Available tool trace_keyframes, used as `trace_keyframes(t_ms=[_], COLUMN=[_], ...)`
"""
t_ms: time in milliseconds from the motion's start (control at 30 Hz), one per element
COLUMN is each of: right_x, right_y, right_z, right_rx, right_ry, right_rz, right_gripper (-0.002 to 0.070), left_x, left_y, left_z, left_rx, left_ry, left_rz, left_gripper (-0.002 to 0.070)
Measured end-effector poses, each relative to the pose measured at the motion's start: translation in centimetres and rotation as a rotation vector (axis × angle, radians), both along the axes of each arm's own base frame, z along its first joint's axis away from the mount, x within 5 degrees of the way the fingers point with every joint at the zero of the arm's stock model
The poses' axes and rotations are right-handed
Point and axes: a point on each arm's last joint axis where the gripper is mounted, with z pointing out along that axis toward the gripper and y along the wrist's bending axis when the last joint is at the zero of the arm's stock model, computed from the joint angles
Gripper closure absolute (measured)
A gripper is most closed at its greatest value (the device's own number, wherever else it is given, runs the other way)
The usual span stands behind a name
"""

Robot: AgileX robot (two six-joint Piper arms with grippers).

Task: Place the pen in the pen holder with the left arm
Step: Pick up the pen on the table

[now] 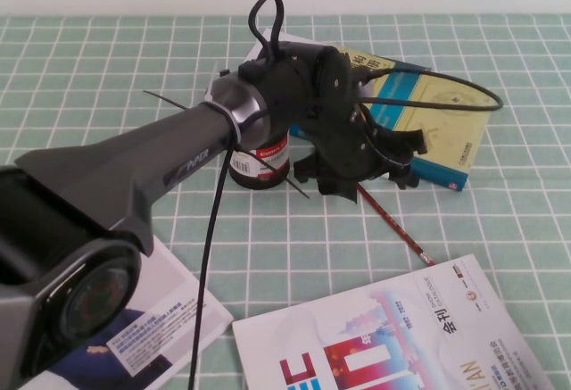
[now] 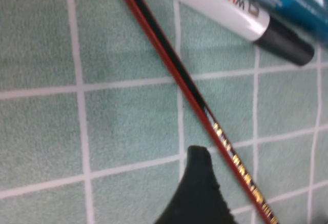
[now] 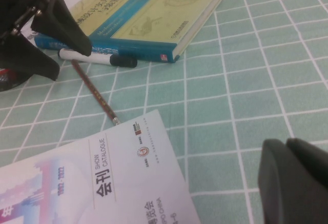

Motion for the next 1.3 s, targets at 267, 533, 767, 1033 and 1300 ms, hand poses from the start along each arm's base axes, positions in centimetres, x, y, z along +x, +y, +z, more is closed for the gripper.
trace_keyframes(t_ms=[267,533,767,1033,1300], right_x=[0.0,0.0,0.0,0.0,0.0], right_y=[0.0,0.0,0.0,0.0,0.0], right_z=[0.0,0.0,0.0,0.0,0.0], right_rx=[0.0,0.0,0.0,0.0,0.0], right_ry=[0.0,0.0,0.0,0.0,0.0], right_rz=[0.0,0.0,0.0,0.0,0.0], right_gripper=[0.0696,0.0696,0.0696,0.0696,0.0696], left_x=[0.3,0.5,0.7,0.5,0.6], left_y=[-0.3,-0.1,0.2,-0.1,-0.5], left_z=[-1.9,-2.5,-2.7,-3.1,-2.8], left_rx=[0.005,0.035,0.068,0.081,0.091], left_ry=[0.048,0.043,0.02,0.016,-0.016], left_rz=[0.056,0.075,0.076,0.061,0.014], left_gripper=[0.0195,0.0194,0.0194,0.0195,0.0255])
